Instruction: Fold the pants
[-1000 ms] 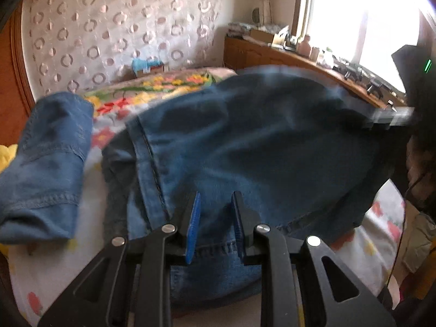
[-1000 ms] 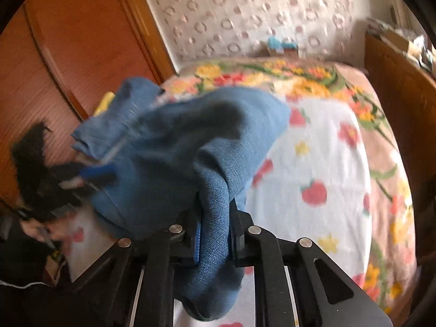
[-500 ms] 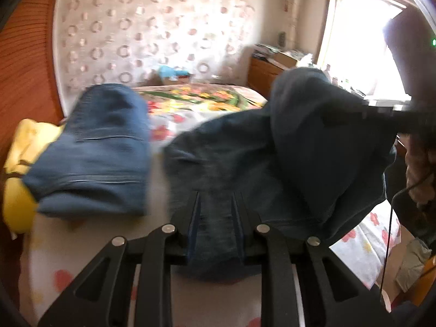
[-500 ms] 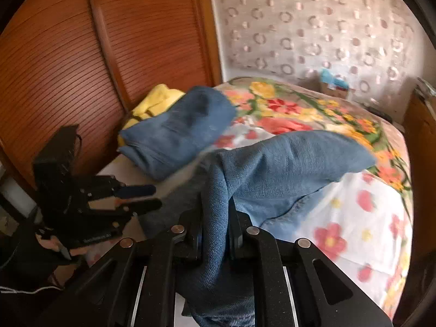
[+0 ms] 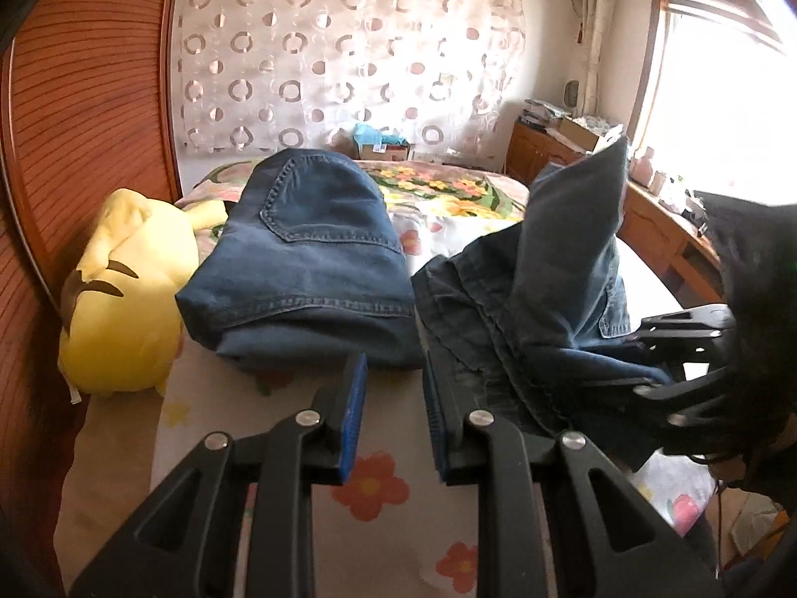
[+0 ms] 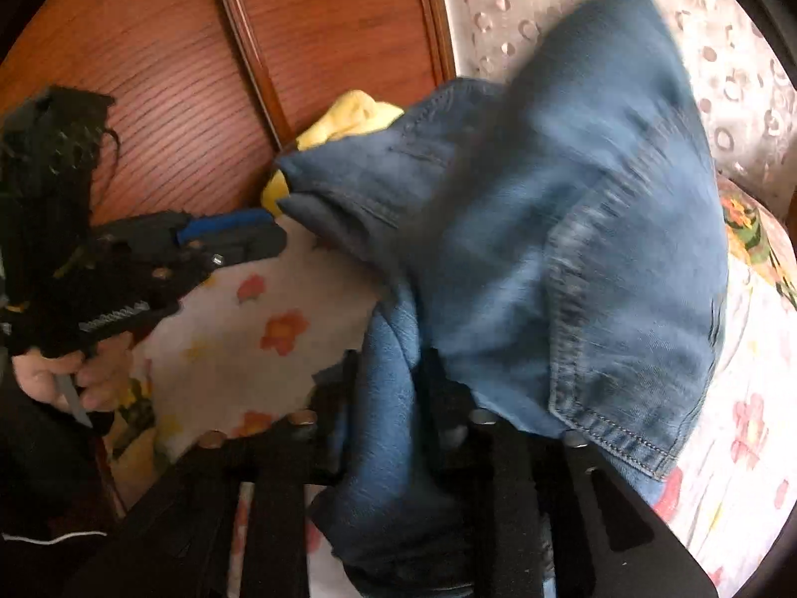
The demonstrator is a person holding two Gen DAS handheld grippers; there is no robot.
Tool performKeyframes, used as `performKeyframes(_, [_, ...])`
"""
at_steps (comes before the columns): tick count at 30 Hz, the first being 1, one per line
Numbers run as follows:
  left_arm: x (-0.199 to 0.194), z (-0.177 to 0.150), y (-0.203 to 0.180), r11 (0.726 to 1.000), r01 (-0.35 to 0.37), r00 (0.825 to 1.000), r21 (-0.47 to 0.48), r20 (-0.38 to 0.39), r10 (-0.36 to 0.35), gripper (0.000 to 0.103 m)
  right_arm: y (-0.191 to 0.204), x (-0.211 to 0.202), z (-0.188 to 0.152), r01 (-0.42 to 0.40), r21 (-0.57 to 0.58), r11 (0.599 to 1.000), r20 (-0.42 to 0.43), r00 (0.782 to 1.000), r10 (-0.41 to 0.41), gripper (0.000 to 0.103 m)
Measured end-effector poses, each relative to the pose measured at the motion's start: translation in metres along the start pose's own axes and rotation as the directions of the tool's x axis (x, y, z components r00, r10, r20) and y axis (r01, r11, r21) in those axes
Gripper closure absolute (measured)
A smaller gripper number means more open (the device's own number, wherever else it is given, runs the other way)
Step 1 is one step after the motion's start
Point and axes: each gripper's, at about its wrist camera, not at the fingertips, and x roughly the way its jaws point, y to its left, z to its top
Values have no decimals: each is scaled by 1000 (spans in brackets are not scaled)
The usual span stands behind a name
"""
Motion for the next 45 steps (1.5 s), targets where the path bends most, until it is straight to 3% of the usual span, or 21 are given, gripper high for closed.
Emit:
performKeyframes(2, [-1, 4, -4, 1000, 8, 1000, 4, 8, -8, 82, 4, -21, 4, 12, -20, 1000, 34, 999, -11, 60])
performKeyframes(10, [0, 20, -37, 997, 58, 998, 49, 34, -60, 82, -25, -94, 9, 147, -17, 989, 150, 978, -143, 59])
performKeyframes(13, [2, 27, -55, 993, 88, 995, 72, 41, -92, 82, -48, -96, 12, 230, 2, 973, 149, 962, -228, 59])
performKeyframes(18, [7, 32, -83, 985, 139, 988, 106, 48, -145, 82, -91, -76, 24, 300, 28, 954, 115, 947, -301, 59])
performKeyframes(27, [42, 13, -79, 992, 93, 994, 90, -63, -87, 82, -119, -15, 67, 212, -16, 977, 89, 974, -210, 51])
performKeyframes(33, [61, -3, -66, 995, 63, 991, 74, -124, -53, 82, -124, 36, 66, 227, -53, 972, 20, 974, -227, 47])
performKeyframes(38, [70, -9, -64, 995, 62, 989, 76, -141, -51, 82, -133, 26, 58, 214, -2, 977, 43, 976, -214, 44])
performKeyframes(40, [67, -7, -63, 995, 63, 990, 72, -130, -53, 82, -133, 7, 53, 202, 28, 979, 72, 976, -203, 35])
performKeyframes(42, [63, -1, -62, 996, 61, 993, 64, -110, -54, 82, -132, -10, 46, 189, 51, 981, 93, 977, -193, 17])
performKeyframes(45, [54, 10, -63, 995, 66, 995, 68, -75, -61, 82, -135, -24, 36, 170, 71, 983, 85, 981, -176, 16])
